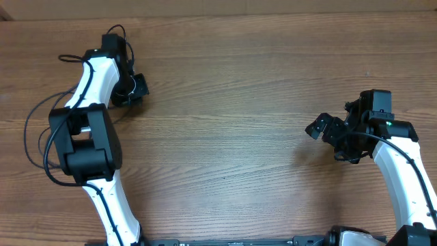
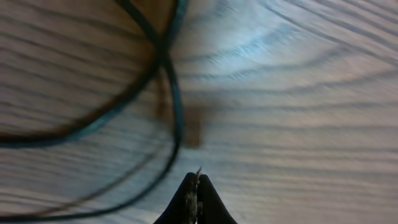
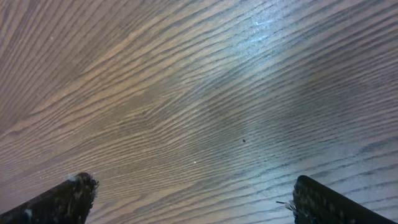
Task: Untangle cables
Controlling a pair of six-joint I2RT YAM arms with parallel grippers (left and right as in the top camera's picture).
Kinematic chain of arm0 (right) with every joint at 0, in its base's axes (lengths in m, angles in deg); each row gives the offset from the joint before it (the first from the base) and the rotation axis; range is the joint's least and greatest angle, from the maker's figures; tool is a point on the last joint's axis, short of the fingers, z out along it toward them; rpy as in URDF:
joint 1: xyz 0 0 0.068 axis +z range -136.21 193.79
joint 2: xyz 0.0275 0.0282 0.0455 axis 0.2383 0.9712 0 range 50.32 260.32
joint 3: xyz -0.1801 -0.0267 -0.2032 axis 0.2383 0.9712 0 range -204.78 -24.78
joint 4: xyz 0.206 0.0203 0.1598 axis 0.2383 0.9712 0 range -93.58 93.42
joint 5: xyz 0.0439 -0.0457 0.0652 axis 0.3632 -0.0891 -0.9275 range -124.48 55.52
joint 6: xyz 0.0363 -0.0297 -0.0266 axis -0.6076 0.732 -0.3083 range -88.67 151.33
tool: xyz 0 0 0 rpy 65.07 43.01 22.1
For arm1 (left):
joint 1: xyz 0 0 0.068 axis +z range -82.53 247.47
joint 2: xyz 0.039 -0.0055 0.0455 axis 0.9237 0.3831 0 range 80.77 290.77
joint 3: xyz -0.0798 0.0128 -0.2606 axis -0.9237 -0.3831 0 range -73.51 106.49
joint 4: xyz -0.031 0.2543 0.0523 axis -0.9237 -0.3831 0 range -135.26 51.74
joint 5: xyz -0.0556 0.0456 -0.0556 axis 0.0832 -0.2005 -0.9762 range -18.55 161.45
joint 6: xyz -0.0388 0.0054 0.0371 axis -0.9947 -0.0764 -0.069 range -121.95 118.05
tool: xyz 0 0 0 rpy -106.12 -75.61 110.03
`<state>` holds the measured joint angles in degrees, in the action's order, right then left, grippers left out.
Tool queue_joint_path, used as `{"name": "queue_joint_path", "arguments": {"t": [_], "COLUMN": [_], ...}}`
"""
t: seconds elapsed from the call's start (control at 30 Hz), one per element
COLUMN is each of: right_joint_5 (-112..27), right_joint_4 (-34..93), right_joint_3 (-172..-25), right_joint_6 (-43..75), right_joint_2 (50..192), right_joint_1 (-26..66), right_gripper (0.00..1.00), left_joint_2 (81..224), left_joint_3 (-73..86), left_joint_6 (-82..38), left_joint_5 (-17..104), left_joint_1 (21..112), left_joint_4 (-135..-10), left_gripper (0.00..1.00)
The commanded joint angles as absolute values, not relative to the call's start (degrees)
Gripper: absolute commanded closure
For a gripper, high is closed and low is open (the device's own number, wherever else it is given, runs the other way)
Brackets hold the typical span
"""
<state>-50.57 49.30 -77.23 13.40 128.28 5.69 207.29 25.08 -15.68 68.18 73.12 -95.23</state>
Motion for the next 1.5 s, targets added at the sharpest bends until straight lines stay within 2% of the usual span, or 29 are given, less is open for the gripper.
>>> {"name": "queue_joint_path", "arguments": {"t": [0.0, 0.37, 0.63, 1.1, 1.47], "right_joint_5": [-50.64, -50.68, -50.68, -50.66, -50.66], "right_joint_4": [49.41, 49.72, 49.74, 50.79, 50.79], "right_joint_3": [-77.25, -77.25, -77.25, -77.25, -77.25], "right_joint_6": [13.82, 13.60, 13.58, 13.60, 13.60], "right_joint_2": [128.52, 128.52, 128.52, 128.52, 128.52], "right_joint_1": [6.13, 6.13, 6.13, 6.13, 6.13], "right_gripper": [0.00, 0.00, 0.00, 0.00, 0.00], "left_joint_2": [207.66, 207.77, 209.41, 212.03, 212.03], "left_joint_3": [24.82, 24.82, 24.73, 24.73, 24.73], "left_joint_6": [-15.23, -15.23, -15.25, -15.20, -16.19], "left_joint_5": [73.69, 75.00, 74.85, 75.11, 76.53], "left_joint_1": [73.45, 73.87, 73.87, 75.18, 82.61], "left_joint_4": [-94.27, -91.52, -91.25, -89.09, -89.07], "left_gripper": [0.96, 0.89, 0.88, 0.93, 0.95]}}
